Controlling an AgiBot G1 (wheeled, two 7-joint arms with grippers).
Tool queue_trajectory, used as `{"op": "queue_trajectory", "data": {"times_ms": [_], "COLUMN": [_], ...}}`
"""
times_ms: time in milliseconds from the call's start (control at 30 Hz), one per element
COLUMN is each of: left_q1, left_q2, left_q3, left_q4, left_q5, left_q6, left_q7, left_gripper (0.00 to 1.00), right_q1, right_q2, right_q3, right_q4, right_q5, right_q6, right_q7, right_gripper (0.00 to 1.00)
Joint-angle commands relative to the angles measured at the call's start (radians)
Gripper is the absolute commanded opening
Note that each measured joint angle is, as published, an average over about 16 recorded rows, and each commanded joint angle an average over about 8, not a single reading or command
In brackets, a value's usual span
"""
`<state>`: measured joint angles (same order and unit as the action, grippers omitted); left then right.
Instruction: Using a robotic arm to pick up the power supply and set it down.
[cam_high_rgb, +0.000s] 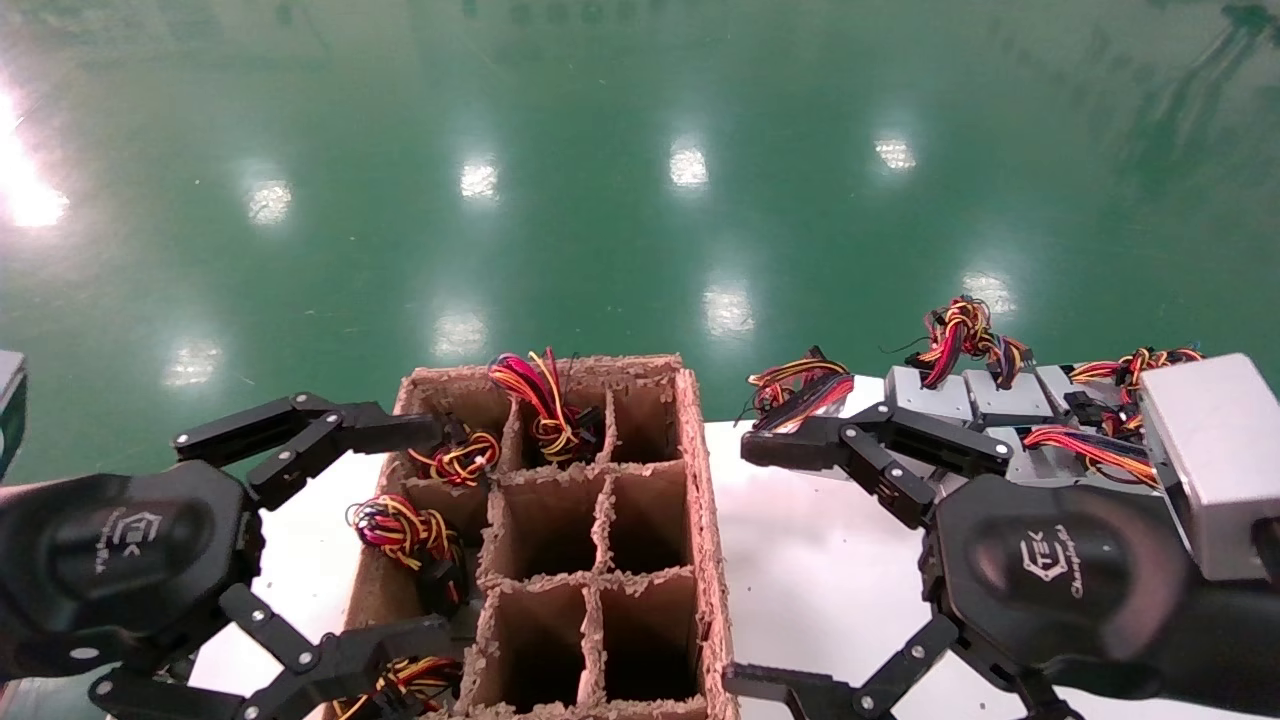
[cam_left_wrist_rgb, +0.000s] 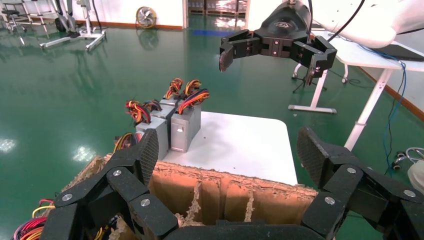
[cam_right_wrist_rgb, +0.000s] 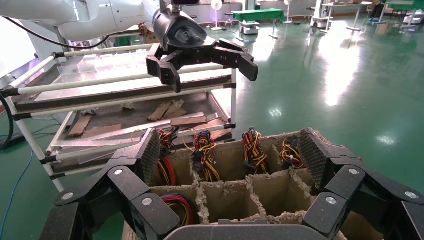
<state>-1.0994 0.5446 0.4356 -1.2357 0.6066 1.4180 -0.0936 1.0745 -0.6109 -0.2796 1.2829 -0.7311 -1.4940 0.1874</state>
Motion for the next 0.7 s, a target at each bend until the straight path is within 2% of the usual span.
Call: {"op": "queue_trajectory", "data": {"times_ms": [33,700], "left_q1": [0.0,0.0], "left_q2": [0.0,0.0], "left_q3": [0.0,0.0], "left_q4": [0.0,0.0], "left_q5": [0.0,0.0], "left_q6": [0.0,0.0], "left_q7": [0.0,0.0], "left_gripper": [1.0,1.0], "right_q1": [0.0,0.0], "right_q2": [0.0,0.0], "right_q3": [0.0,0.0], "right_q4": [0.0,0.0], "right_q5": [0.0,0.0], "right_q6": [0.0,0.0], "right_q7": [0.0,0.0], "right_gripper": [1.0,1.0]}}
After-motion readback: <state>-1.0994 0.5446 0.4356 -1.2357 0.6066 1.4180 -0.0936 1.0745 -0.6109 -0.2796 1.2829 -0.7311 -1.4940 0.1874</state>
